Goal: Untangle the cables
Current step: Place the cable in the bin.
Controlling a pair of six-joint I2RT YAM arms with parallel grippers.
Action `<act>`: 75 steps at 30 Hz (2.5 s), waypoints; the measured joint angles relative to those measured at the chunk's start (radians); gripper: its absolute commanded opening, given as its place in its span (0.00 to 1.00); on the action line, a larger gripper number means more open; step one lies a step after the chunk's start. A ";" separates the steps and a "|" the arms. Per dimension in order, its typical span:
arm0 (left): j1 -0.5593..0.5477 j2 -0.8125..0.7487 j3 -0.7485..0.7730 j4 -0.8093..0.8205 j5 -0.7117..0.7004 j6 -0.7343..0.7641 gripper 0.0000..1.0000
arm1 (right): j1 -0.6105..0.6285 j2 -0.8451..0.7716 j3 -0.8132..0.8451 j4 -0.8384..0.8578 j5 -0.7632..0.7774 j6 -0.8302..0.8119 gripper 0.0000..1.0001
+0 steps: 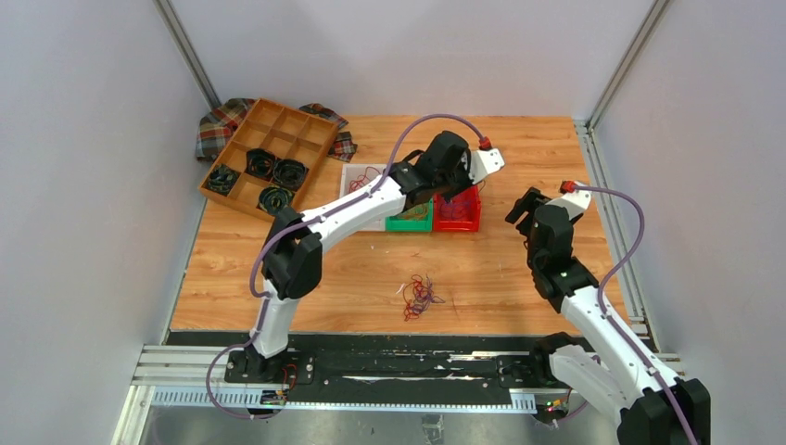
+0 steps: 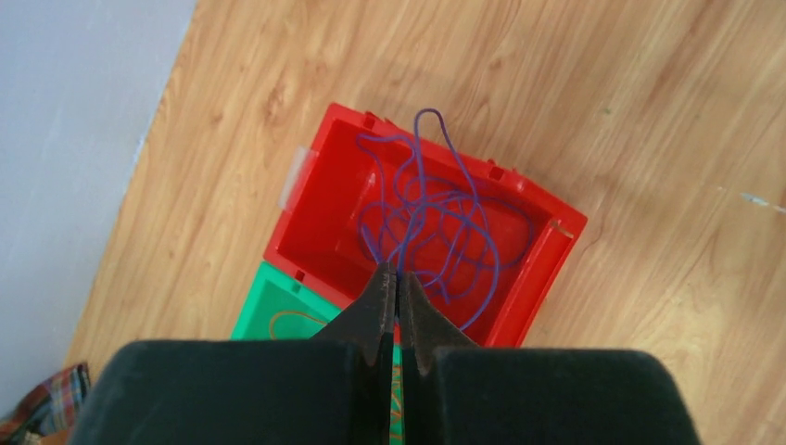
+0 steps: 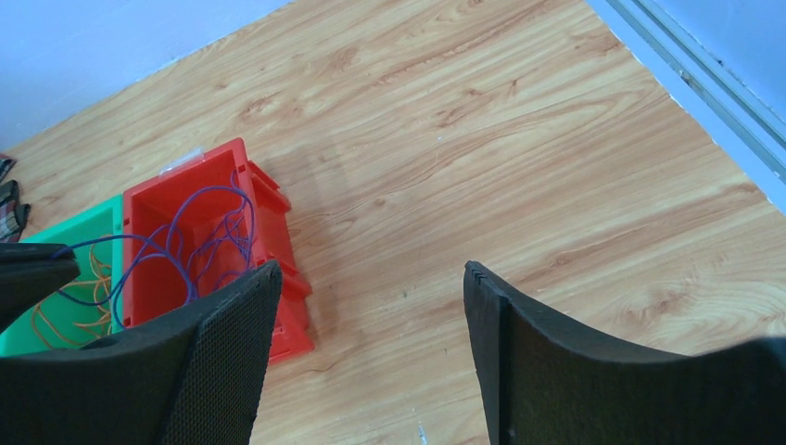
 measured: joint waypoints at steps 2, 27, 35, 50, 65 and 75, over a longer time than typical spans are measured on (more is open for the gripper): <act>0.003 0.017 -0.009 0.001 -0.005 0.000 0.00 | 0.000 0.009 -0.004 0.000 -0.004 0.002 0.72; 0.092 0.204 0.060 -0.054 0.173 -0.024 0.83 | -0.053 0.111 -0.009 0.002 -0.056 0.042 0.70; 0.091 0.098 0.163 -0.134 0.294 -0.003 0.84 | -0.055 0.121 0.018 -0.005 -0.095 0.048 0.69; 0.129 0.324 0.417 -0.183 0.383 -0.014 0.52 | -0.055 0.102 0.018 -0.005 -0.117 0.055 0.64; 0.131 0.348 0.327 -0.148 0.291 0.024 0.50 | -0.056 0.149 0.017 0.005 -0.121 0.055 0.60; 0.156 0.212 0.271 -0.219 0.267 0.030 0.77 | -0.056 0.142 0.018 -0.004 -0.161 0.055 0.64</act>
